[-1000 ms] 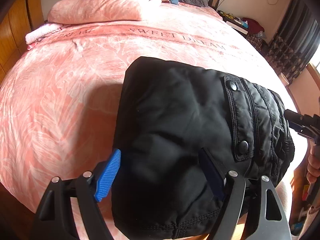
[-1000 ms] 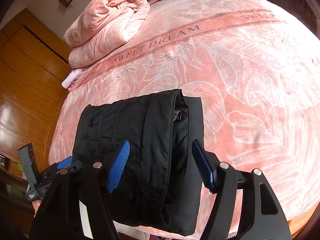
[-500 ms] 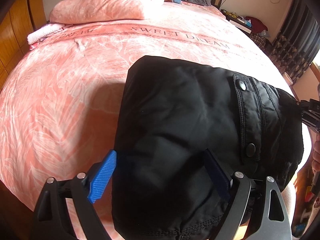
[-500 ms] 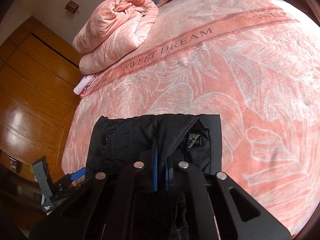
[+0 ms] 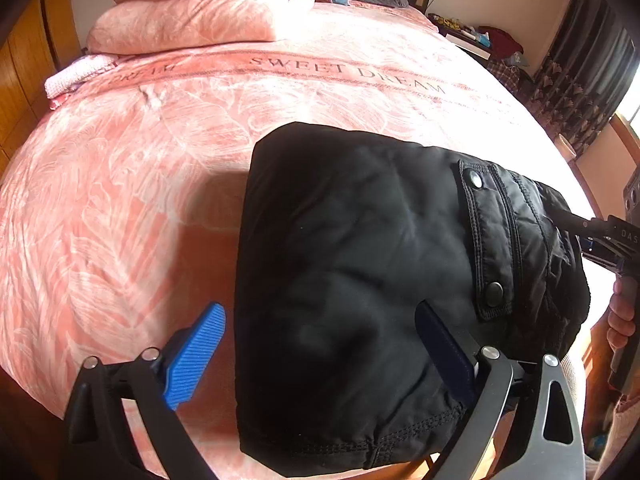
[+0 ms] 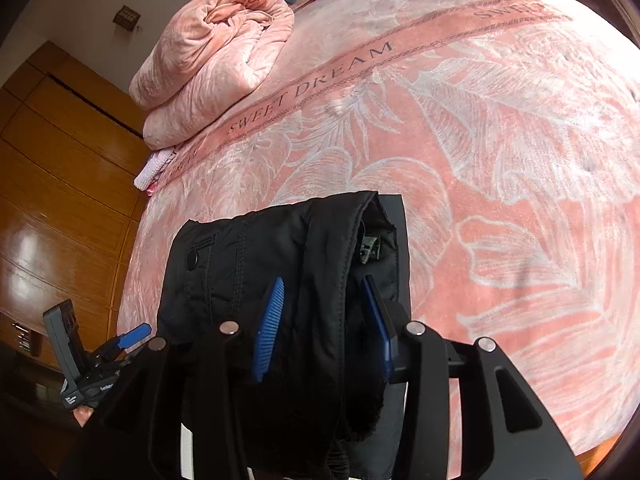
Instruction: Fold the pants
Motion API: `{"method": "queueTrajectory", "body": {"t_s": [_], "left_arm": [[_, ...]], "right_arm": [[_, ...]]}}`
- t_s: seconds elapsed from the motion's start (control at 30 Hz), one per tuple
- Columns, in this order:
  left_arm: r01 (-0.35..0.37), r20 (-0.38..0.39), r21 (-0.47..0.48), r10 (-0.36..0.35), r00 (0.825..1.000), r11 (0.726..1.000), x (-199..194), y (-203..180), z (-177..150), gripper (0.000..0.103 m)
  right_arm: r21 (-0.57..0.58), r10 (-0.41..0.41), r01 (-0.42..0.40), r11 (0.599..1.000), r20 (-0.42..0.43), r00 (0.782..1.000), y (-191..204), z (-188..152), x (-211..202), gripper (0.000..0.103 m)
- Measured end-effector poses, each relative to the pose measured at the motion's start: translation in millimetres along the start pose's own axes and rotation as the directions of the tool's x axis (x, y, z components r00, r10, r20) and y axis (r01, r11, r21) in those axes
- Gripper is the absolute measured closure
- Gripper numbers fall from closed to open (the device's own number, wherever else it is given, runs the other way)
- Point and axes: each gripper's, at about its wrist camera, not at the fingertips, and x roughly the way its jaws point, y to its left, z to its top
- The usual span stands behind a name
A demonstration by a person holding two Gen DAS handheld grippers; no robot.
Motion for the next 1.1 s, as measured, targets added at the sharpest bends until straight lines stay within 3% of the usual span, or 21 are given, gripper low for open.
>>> {"method": "queueTrajectory", "body": {"t_s": [0.13, 0.2, 0.33, 0.43, 0.6, 0.77, 0.8, 0.9, 0.93, 1.03, 1.1], "left_arm": [[0.005, -0.021, -0.049, -0.006, 1.000, 0.999, -6, 32, -4, 0.007], [0.033, -0.049, -0.094, -0.037, 0.998, 0.995, -4, 50, -9, 0.007], [0.110, -0.105, -0.178, -0.130, 0.986, 0.978, 8, 77, -24, 0.007], [0.202, -0.126, -0.264, -0.242, 0.962, 0.943, 22, 92, -32, 0.007], [0.320, -0.114, -0.408, -0.395, 0.912, 0.855, 42, 110, -41, 0.006], [0.321, -0.112, -0.405, -0.395, 0.912, 0.856, 46, 111, -40, 0.006], [0.338, -0.110, -0.415, -0.416, 0.903, 0.845, 48, 111, -40, 0.008], [0.419, -0.117, -0.451, -0.517, 0.848, 0.788, 57, 99, -41, 0.008], [0.432, -0.123, -0.451, -0.534, 0.836, 0.781, 61, 93, -40, 0.008], [0.394, -0.150, -0.420, -0.490, 0.859, 0.818, 69, 79, -39, 0.007], [0.385, -0.152, -0.426, -0.484, 0.862, 0.819, 72, 76, -37, 0.005]], "right_arm": [[0.004, 0.022, -0.022, 1.000, -0.012, 1.000, -4, -16, -10, 0.053], [0.008, 0.030, -0.030, 1.000, -0.020, 0.999, -5, -26, -13, 0.045], [0.021, 0.040, -0.040, 0.999, -0.024, 0.999, -8, -43, -20, 0.045], [0.024, 0.034, -0.034, 0.999, -0.018, 0.999, -7, -48, -22, 0.044], [-0.020, -0.007, 0.006, 1.000, -0.025, 1.000, 3, -49, -20, 0.040], [-0.021, -0.009, 0.009, 1.000, -0.026, 1.000, 3, -51, -19, 0.040], [-0.020, -0.006, 0.005, 1.000, -0.026, 1.000, 3, -52, -20, 0.040], [0.001, 0.026, -0.026, 1.000, -0.027, 0.999, -1, -51, -24, 0.040], [0.011, 0.035, -0.035, 0.999, -0.029, 0.999, -2, -51, -26, 0.040], [0.013, 0.032, -0.031, 0.999, -0.061, 0.998, -5, -57, -31, 0.040], [0.000, 0.044, -0.044, 0.999, -0.099, 0.994, -5, -64, -30, 0.038]]}}
